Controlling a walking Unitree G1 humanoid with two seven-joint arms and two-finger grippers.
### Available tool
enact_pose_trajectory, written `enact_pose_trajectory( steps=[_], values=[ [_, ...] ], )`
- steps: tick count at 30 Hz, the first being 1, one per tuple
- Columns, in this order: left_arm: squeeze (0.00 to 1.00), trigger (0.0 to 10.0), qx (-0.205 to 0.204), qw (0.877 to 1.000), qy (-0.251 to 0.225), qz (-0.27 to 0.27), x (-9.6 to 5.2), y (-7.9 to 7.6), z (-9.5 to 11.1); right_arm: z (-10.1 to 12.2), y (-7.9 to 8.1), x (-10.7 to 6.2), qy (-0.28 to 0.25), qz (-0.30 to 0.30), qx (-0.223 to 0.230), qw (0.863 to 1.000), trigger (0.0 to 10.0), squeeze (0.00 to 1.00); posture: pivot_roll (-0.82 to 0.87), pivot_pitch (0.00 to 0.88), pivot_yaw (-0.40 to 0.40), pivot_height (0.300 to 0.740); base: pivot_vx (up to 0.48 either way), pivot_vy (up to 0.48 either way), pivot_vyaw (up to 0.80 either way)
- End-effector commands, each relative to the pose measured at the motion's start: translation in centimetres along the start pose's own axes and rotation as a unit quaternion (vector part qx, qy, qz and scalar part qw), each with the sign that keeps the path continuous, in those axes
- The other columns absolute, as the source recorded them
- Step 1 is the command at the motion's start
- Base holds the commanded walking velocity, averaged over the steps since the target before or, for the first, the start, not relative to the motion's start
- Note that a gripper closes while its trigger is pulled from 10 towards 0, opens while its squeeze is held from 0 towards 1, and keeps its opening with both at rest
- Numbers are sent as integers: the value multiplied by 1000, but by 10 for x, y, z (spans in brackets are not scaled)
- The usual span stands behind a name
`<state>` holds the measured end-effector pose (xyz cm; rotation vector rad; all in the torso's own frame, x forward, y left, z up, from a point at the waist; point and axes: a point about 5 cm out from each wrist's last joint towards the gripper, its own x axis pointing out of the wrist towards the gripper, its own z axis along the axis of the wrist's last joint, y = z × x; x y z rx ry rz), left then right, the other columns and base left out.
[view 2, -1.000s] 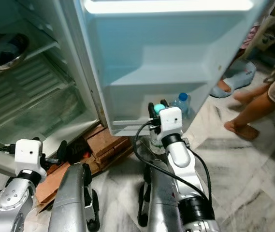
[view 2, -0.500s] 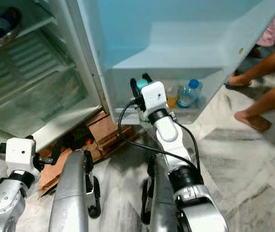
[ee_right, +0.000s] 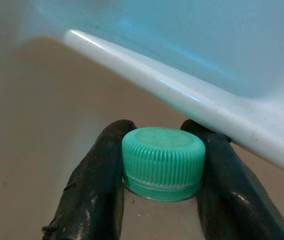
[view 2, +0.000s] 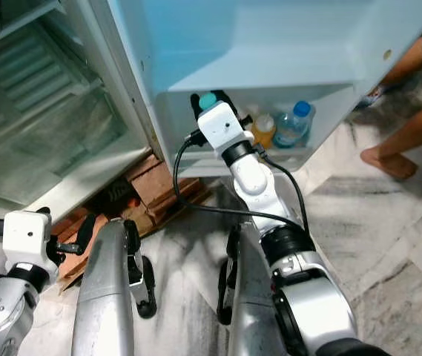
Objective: Restocking fridge
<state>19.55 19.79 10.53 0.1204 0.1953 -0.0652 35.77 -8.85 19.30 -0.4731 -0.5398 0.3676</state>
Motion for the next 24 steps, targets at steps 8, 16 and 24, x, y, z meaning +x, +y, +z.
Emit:
enact_pose_trajectory(
  steps=[8, 16, 24],
  values=[
    [0, 10000, 3, 1000, 14, -2, -4, 3, -2, 49, -4, 14, -140, -17, -33, 989, 10000, 0, 230, 379, 15, 567, 0, 0, 0],
    [0, 10000, 4, 1000, 12, -7, -2, 1, -1, 62, -1, 18, -176, -18, -30, 984, 10000, 0, 229, 377, 18, 567, 0, 0, 0],
    [0, 10000, 5, 1000, 8, -3, 0, 0, 0, 87, 13, 1, -237, 20, -30, 971, 10000, 0, 226, 368, 9, 567, 0, 0, 0]
  ],
)
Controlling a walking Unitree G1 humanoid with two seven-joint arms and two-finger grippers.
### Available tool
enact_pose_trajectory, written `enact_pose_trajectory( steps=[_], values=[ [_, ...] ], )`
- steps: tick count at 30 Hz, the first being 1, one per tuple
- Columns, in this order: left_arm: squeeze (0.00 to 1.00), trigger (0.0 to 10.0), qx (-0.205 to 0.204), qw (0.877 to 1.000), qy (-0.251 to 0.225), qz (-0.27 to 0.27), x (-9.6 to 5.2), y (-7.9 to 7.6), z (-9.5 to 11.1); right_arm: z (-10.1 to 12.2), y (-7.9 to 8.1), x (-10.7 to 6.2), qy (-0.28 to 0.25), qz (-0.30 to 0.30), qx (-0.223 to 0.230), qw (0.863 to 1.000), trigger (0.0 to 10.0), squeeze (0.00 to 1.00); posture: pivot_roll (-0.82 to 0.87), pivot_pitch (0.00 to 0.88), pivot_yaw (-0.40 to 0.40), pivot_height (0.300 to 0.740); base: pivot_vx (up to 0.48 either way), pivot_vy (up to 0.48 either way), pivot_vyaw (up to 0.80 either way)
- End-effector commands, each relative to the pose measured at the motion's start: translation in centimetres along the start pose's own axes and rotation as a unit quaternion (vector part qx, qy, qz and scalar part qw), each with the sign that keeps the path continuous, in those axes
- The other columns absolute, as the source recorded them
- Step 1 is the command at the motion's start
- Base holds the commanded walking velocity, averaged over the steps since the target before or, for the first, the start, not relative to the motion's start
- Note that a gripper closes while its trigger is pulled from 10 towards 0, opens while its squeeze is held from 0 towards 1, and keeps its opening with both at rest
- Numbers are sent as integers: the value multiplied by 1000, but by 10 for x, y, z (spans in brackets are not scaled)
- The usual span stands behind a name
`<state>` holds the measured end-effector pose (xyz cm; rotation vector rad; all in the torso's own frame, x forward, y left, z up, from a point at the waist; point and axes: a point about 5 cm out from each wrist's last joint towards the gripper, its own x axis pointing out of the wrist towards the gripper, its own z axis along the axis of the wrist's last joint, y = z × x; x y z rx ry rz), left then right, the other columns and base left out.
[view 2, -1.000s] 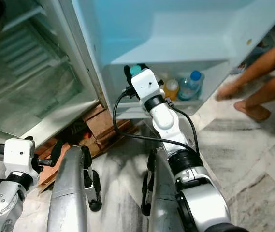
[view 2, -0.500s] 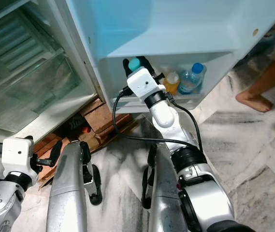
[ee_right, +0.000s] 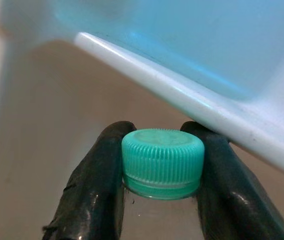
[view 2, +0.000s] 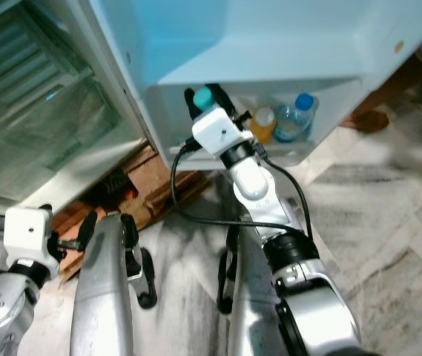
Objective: Restocking fridge
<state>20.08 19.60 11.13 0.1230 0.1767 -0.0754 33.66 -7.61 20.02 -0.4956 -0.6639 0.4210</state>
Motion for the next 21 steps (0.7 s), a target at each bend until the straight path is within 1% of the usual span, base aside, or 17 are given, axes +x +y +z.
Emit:
enact_pose_trajectory(
  steps=[1, 2, 3, 4, 5, 6, 7, 8, 9, 10, 11, 12, 13, 16, 17, 19, 21],
  values=[
    [0, 10000, 3, 1000, 18, 1, -4, 1, -7, 62, 5, 13, -175, 21, -15, 984, 10000, 0, 223, 368, 9, 567, 0, 0, 0],
    [0, 10000, 3, 1000, 18, 0, -4, 0, -8, 55, 15, 1, -163, 51, -10, 985, 10000, 0, 219, 368, 8, 567, 0, 0, 0],
    [0, 10000, 3, 1000, 18, 0, -4, 0, -8, 55, 15, 1, -163, 51, -10, 985, 10000, 0, 219, 368, 8, 567, 0, 0, 0],
    [0, 10000, 3, 1000, 18, -1, -4, 0, -8, 52, 17, -3, -157, 58, -7, 986, 10000, 0, 219, 367, 7, 567, 0, 0, 0],
    [0, 10000, 3, 1000, 18, -3, -3, 0, -8, 45, 24, -15, -138, 75, 2, 988, 10000, 0, 220, 366, 5, 567, 0, 0, 0],
    [0, 10000, 3, 1000, 18, -3, -3, 0, -8, 42, 28, -23, -129, 86, 2, 988, 10000, 0, 220, 365, 3, 567, 0, 0, 0],
    [0, 10000, 3, 1000, 18, -3, -3, 0, -8, 42, 28, -23, -129, 86, 2, 988, 10000, 0, 220, 365, 3, 567, 0, 0, 0],
    [0, 10000, 3, 1000, 18, -2, -3, 0, -8, 37, 34, -37, -113, 102, 3, 988, 10000, 0, 215, 363, 1, 567, 0, 0, 0],
    [0, 10000, 3, 1000, 18, -2, -3, 0, -8, 37, 34, -37, -113, 102, 3, 988, 10000, 0, 215, 363, 1, 567, 0, 0, 0],
    [0, 10000, 3, 1000, 18, -2, -2, 0, -8, 35, 36, -43, -104, 108, 4, 989, 10000, 0, 211, 363, 2, 567, 0, 0, 0],
    [0, 10000, 3, 1000, 19, -2, -2, 0, -9, 31, 40, -53, -86, 116, 6, 989, 10000, 0, 205, 361, 3, 567, 0, 0, 0],
    [0, 10000, 4, 1000, 19, -3, -2, 0, -9, 31, 41, -57, -82, 120, 3, 989, 10000, 0, 205, 361, 3, 567, 0, 0, 0],
    [0, 10000, 4, 1000, 19, -4, -1, -1, -9, 31, 42, -59, -82, 121, 0, 989, 10000, 0, 202, 361, 6, 567, 0, 0, 0],
    [0, 10000, 4, 1000, 15, -9, 2, -3, -8, 39, 41, -55, -105, 121, -22, 987, 10000, 0, 194, 360, 13, 567, 0, 0, 0],
    [0, 10000, 4, 1000, 15, -9, 2, -3, -8, 39, 41, -55, -105, 121, -22, 987, 10000, 0, 194, 360, 13, 567, 0, 0, 0],
    [0, 10000, 4, 1000, 14, -10, 4, -3, -8, 40, 38, -49, -124, 119, -50, 984, 10000, 0, 195, 357, 15, 567, 0, 0, 0],
    [0, 10000, 5, 1000, 12, -9, 5, -2, -7, 34, 35, -42, -128, 122, -74, 982, 10000, 0, 197, 357, 16, 567, 0, 0, 0]
  ],
)
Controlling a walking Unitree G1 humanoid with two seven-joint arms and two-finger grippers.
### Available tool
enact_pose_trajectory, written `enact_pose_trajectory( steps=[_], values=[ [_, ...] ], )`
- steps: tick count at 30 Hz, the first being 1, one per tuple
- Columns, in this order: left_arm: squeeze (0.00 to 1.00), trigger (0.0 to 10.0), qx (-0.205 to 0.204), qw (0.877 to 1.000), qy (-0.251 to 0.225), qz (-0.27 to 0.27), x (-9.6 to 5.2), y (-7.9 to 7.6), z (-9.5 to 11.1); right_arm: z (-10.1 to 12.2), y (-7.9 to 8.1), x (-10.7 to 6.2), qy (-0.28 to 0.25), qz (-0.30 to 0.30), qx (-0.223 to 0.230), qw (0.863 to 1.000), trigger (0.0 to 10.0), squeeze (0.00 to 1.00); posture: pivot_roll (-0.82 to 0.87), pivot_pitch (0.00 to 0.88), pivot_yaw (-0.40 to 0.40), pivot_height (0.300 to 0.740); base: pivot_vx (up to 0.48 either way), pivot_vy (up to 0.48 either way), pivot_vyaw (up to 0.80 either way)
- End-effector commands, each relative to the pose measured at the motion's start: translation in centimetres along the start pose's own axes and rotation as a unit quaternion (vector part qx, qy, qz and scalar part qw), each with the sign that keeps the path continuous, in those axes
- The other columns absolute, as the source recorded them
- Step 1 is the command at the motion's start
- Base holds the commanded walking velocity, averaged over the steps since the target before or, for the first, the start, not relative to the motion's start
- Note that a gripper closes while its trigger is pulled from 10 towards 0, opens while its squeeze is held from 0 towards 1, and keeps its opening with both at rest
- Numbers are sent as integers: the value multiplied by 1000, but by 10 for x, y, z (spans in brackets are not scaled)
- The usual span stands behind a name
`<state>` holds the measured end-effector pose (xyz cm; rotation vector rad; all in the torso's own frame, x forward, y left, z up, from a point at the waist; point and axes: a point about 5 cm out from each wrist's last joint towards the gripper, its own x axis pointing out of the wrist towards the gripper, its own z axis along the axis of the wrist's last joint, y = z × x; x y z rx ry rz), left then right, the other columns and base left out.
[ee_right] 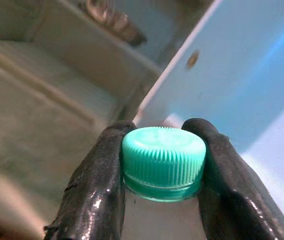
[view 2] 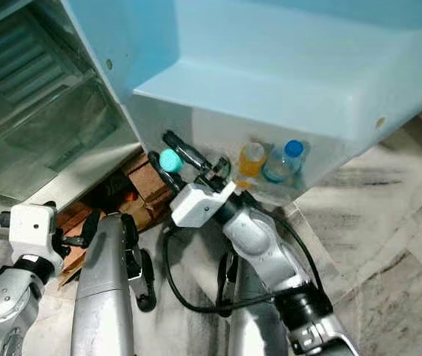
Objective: Restocking fridge
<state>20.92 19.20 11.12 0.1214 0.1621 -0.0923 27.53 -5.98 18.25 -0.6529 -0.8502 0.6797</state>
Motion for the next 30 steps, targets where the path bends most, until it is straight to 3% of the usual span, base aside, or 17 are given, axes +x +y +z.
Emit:
enact_pose_trajectory(
  steps=[1, 7, 9, 14, 16, 22, 30],
  values=[
    [0, 10000, 5, 1000, 19, -1, -4, 1, -9, -2, -2, 3, -14, -1, -24, 1000, 10000, 0, 202, 357, 16, 567, 0, 0, 0],
    [0, 10000, 7, 1000, 16, 0, -4, 1, -8, -13, -4, 16, -9, 8, -55, 998, 10000, 0, 216, 363, 20, 567, 0, 0, 0],
    [0, 10000, 8, 1000, 15, 0, -5, 1, -7, -28, 1, 15, 21, 21, -58, 998, 10000, 0, 223, 365, 19, 567, 0, 0, 0],
    [0, 10000, 9, 1000, 15, 2, -6, 2, -7, -60, 10, -2, 115, 21, -33, 993, 10000, 0, 235, 368, 16, 567, 0, 0, 0],
    [0, 10000, 10, 1000, 16, 2, -7, 2, -7, -79, 15, -23, 189, 10, -5, 982, 10000, 0, 242, 373, 16, 567, 0, 0, 0],
    [0, 10000, 10, 1000, 20, -2, -8, 1, -9, -97, 22, -46, 264, -5, 28, 964, 10000, 0, 243, 378, 21, 567, 0, 0, 0],
    [0, 10000, 12, 1000, 21, -4, -8, 1, -9, -106, 14, -51, 295, -32, 40, 954, 10000, 0, 247, 377, 21, 567, 0, 0, 0]
  ],
)
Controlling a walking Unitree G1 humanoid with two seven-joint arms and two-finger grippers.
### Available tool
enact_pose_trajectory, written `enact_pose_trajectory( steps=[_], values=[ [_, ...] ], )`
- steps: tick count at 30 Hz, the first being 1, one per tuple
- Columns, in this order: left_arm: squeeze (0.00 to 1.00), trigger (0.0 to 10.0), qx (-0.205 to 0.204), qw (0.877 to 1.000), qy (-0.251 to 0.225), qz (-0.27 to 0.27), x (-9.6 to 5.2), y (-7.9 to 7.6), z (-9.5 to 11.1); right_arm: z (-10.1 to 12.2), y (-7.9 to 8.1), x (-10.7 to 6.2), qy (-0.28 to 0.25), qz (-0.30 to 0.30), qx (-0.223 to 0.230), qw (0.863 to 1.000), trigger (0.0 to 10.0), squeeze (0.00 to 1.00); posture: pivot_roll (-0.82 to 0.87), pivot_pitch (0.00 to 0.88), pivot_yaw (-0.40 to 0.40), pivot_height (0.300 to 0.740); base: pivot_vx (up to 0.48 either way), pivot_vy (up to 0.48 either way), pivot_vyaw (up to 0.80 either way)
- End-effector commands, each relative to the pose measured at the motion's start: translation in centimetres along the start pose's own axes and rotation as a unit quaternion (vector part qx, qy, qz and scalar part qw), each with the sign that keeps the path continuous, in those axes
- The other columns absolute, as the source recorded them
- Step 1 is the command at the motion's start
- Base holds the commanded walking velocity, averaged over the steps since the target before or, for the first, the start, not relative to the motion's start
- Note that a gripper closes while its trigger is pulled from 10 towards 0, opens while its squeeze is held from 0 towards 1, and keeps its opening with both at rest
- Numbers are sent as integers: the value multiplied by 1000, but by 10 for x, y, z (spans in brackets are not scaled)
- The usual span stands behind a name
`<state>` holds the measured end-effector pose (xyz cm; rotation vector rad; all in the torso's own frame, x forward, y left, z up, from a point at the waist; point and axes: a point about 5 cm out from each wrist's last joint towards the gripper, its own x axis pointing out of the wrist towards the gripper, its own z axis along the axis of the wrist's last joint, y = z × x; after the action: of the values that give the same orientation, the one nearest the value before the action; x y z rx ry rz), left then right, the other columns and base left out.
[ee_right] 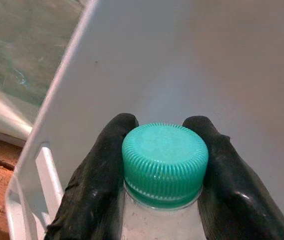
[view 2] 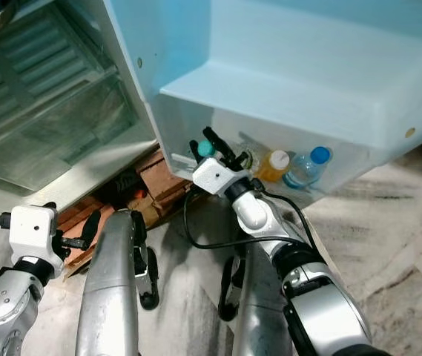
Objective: Restocking fridge
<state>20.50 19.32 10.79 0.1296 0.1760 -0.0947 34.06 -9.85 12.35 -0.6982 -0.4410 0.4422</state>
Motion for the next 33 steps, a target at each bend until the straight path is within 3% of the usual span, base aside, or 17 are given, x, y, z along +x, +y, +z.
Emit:
enact_pose_trajectory(
  steps=[1, 8, 9, 10, 17, 20, 22, 33],
  values=[
    [0, 10000, 8, 1000, 14, -4, -5, 1, -5, -28, 8, -19, 91, 11, 24, 996, 10000, 0, 247, 377, 21, 567, 0, 0, 0],
    [0, 10000, 8, 1000, 16, -7, -2, 0, -6, -44, -3, -20, 173, -40, 84, 981, 10000, 0, 241, 370, 22, 567, 0, 0, 0],
    [0, 10000, 8, 1000, 18, -8, -2, 0, -7, -48, -9, -20, 190, -61, 102, 975, 10000, 263, 240, 367, 22, 567, 0, 0, 0],
    [0, 10000, 8, 1000, 19, -9, -1, 0, -7, -49, -11, -20, 191, -67, 107, 973, 10000, 969, 239, 367, 22, 567, 0, 0, 0],
    [0, 10000, 9, 1000, 20, -11, 3, -2, -10, -41, -27, -9, 166, -83, 108, 977, 10000, 1000, 228, 350, 20, 567, 0, 0, 0],
    [0, 10000, 10, 1000, 18, -9, 10, -3, -10, -25, -39, 5, 112, -83, 103, 985, 10000, 1000, 207, 321, 13, 567, 0, 0, 0],
    [0, 10000, 10, 1000, 18, -9, 11, -3, -10, -22, -41, 7, 105, -82, 106, 985, 10000, 1000, 207, 321, 13, 567, 0, 0, 0],
    [0, 10000, 22, 1000, -2, -8, 35, -8, -5, 9, -62, 24, 30, -34, 111, 993, 10000, 1000, 141, 294, -10, 567, 0, 0, 0]
  ],
)
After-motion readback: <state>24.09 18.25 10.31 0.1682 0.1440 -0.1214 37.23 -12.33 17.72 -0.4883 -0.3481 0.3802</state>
